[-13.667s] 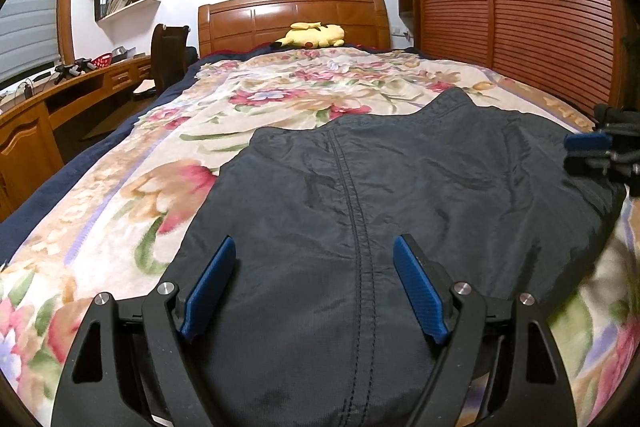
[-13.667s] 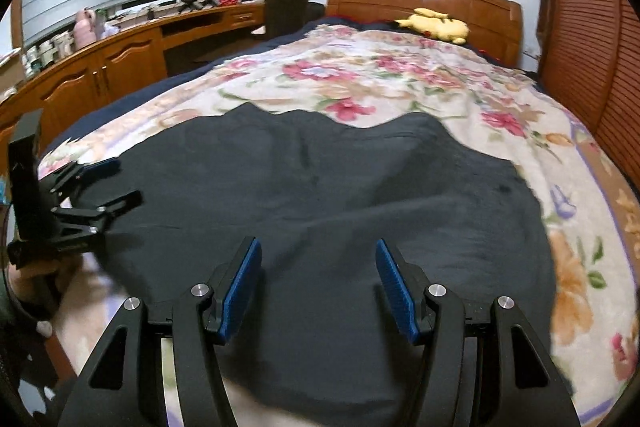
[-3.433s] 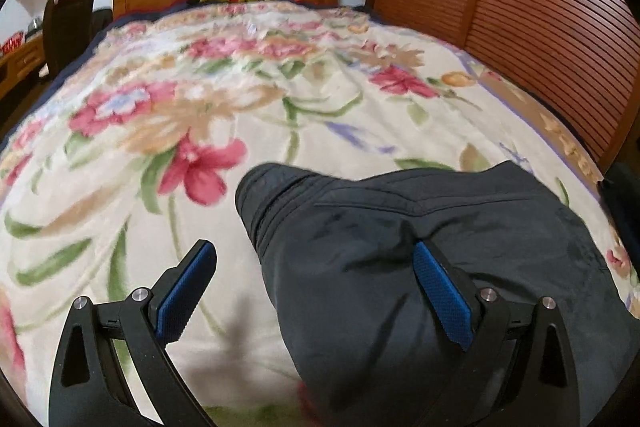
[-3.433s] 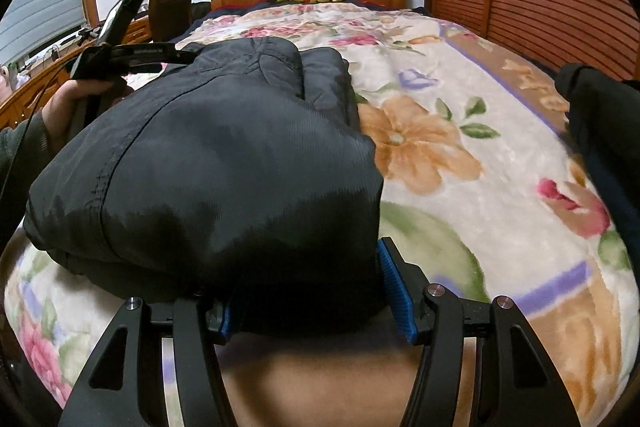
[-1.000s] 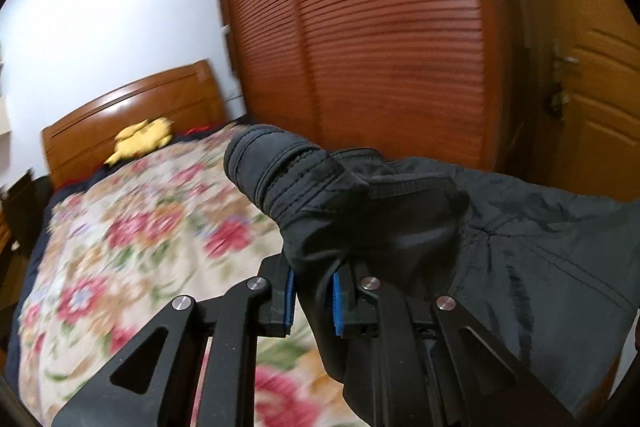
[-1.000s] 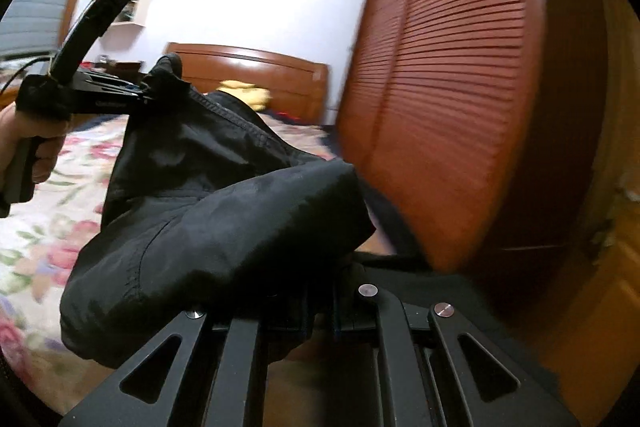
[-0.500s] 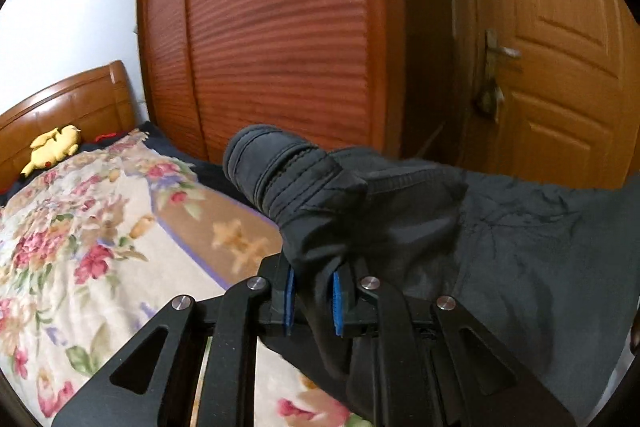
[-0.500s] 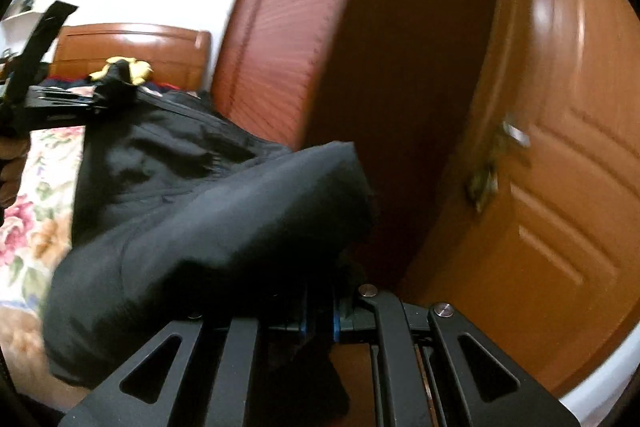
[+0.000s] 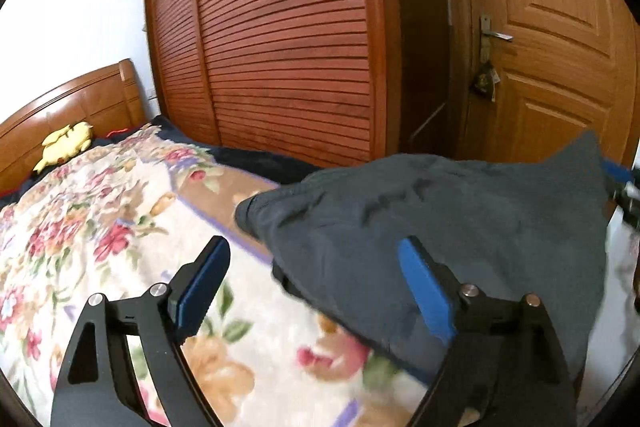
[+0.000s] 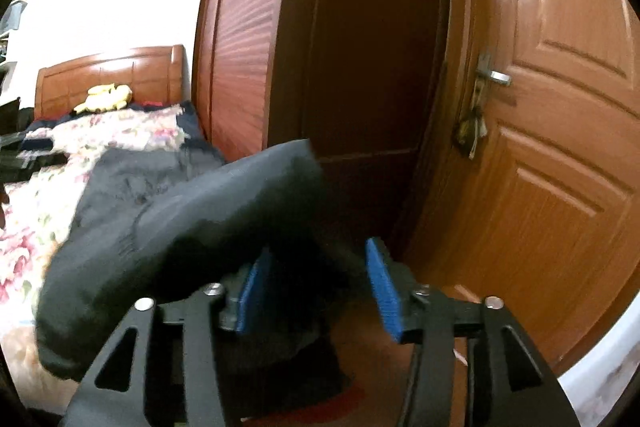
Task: Fold large clothes
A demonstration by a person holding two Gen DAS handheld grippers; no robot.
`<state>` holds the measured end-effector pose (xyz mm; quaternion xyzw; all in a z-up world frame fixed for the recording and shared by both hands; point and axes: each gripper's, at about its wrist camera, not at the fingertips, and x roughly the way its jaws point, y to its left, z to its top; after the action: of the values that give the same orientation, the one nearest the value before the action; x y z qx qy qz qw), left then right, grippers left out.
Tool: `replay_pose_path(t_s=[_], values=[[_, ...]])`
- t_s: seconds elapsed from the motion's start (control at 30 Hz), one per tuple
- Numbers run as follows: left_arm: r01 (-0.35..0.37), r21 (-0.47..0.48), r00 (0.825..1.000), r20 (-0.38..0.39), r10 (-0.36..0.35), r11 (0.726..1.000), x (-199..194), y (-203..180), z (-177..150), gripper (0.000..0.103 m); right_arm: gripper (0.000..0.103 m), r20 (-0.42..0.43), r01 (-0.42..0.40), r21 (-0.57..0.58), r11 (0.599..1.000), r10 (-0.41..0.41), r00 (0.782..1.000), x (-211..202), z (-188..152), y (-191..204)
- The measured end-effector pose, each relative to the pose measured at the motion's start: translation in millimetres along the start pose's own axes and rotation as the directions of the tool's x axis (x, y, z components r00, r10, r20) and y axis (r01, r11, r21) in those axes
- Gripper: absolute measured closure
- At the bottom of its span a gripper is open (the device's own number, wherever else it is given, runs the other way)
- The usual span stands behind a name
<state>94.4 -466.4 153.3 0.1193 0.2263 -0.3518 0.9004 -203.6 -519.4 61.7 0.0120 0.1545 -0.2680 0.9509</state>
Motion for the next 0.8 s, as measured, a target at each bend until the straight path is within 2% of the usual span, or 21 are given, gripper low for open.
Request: replay_pose_path(t_s=[0.1,0.13,0.2,0.33,0.47,0.53,0.6,0.67,0.8], values=[[-0.005,0.0,1.0,-0.017,0.005,1.0,-19.9,4.1,-19.3,0.015,0.046,0.07,0.049,0.002,0.999,-0.049,0.996,-28.5,7.0,0.3],[-0.009,0.0,1.0,-0.015,0.009,1.0,-25.6,4.9,-24.3,0.015,0.046,0.101,0.042,0.002,0.999,-0.042,0.994,-42.0,10.2,1.6],[-0.003,-0.002,1.0,-0.016,0.003,1.0,-39.0,7.3,-35.3,0.015,0.045,0.134,0.011,-0.01,1.0,-0.01,0.991,-60.9,16.4,6.6],[0.04,-0.01,0.999,-0.026,-0.04,0.999,-60.3,13.5,-55.4,0.014,0.046,0.135,-0.087,-0.051,0.995,0.093,0.986,-77.3,25.5,25.6],[0.046,-0.002,0.999,-0.011,-0.046,0.999,-78.3,21.0,-74.0,0.012,0.046,0.093,-0.147,-0.061,0.987,0.152,0.984,-60.3,33.7,39.8],[0.051,0.001,0.999,-0.013,-0.051,0.999,-84.6,26.2,-83.6,0.0,0.046,0.05,-0.134,-0.062,0.989,0.137,0.989,-43.2,36.4,43.4],[0.069,-0.007,0.998,-0.01,-0.069,0.998,-90.7,33.1,-93.6,0.0,0.046,-0.016,-0.135,-0.051,0.99,0.134,0.991,-19.5,36.8,42.5],[0.075,-0.016,0.997,-0.014,-0.075,0.997,-95.4,40.4,-102.0,0.0,0.046,-0.068,-0.096,-0.044,0.994,0.093,0.993,-6.8,29.9,34.5],[0.056,-0.033,0.998,-0.005,-0.056,0.998,-108.3,59.8,-120.3,0.0,0.046,-0.174,-0.08,0.0,0.997,0.079,0.982,26.4,16.8,19.3]])
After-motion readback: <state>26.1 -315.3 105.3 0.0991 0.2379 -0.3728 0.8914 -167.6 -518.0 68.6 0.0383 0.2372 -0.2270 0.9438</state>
